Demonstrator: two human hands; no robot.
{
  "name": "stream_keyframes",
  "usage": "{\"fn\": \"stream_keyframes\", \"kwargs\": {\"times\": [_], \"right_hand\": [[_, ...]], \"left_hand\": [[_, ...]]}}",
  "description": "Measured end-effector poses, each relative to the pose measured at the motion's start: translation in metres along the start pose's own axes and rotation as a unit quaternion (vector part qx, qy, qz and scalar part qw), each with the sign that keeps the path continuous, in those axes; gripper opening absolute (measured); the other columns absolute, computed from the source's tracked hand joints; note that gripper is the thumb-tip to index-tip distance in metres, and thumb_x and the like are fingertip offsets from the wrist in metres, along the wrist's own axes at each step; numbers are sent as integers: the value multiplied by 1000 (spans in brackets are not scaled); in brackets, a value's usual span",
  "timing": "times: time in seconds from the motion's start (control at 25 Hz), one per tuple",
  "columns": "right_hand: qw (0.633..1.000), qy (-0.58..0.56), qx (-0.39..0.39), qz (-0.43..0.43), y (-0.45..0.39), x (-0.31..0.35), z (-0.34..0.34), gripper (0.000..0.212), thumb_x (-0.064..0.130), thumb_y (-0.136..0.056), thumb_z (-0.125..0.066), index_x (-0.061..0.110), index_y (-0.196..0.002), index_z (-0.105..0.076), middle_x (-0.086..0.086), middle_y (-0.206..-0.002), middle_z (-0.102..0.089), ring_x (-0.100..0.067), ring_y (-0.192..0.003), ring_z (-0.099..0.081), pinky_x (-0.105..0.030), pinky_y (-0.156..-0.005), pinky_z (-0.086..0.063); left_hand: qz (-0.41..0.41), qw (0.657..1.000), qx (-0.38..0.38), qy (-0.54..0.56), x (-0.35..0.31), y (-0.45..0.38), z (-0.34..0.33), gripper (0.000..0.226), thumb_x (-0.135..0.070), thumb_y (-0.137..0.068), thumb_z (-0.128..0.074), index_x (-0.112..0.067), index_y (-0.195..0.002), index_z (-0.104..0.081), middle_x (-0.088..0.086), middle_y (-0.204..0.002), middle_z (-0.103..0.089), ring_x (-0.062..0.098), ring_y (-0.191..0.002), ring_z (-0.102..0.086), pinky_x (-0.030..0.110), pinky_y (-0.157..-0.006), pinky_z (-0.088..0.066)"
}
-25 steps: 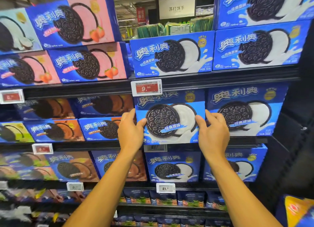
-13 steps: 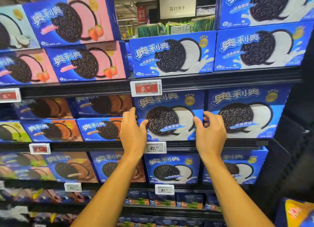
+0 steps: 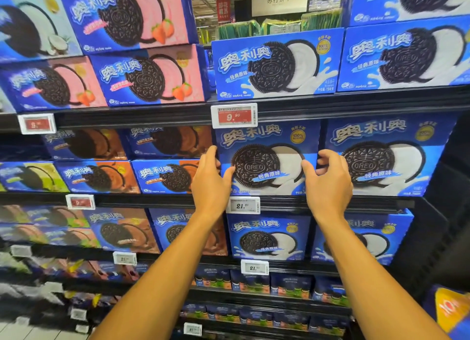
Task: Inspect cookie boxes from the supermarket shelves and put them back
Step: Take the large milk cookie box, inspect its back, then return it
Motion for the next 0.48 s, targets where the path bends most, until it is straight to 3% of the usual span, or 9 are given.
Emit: {"fn": "stream_keyframes", "kwargs": {"times": [0.2, 0.36, 0.48], "right_hand": [[999, -43, 32, -8, 5, 9, -4, 11, 29, -91, -67, 27, -92, -56, 8, -76, -61, -20, -74, -59, -33, -64, -38], [994, -55, 87, -26, 11, 13, -17, 10, 34, -93, -62, 28, -101, -65, 14, -84, -64, -16, -79, -62, -35, -71, -47], [990, -68, 113, -44, 14, 7, -23, 17, 34, -95, -59, 27, -109, -66, 11, -93, -66, -15, -82, -63, -33, -72, -47]], "left_hand": [[10, 999, 29, 42, 3, 6, 4, 46, -30, -96, -62, -19, -139, -51, -5, -104, -63, 15, -88, -60, 36, -81, -49], [35, 990, 105, 89, 2, 8, -3, 41, -34, -98, -57, -22, -136, -53, -7, -101, -62, 12, -87, -60, 26, -79, -44], [106, 959, 176, 196, 13, 10, -14, 35, -32, -100, -54, -21, -133, -54, 2, -106, -67, 16, -93, -66, 31, -82, -55]]}}
Point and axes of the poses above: each hand's wrist, its own y-axis away from the middle knuckle, its own z-axis out of the back of the hand, x = y × z, the point moved 10 cm from there along -y, towards the middle knuckle
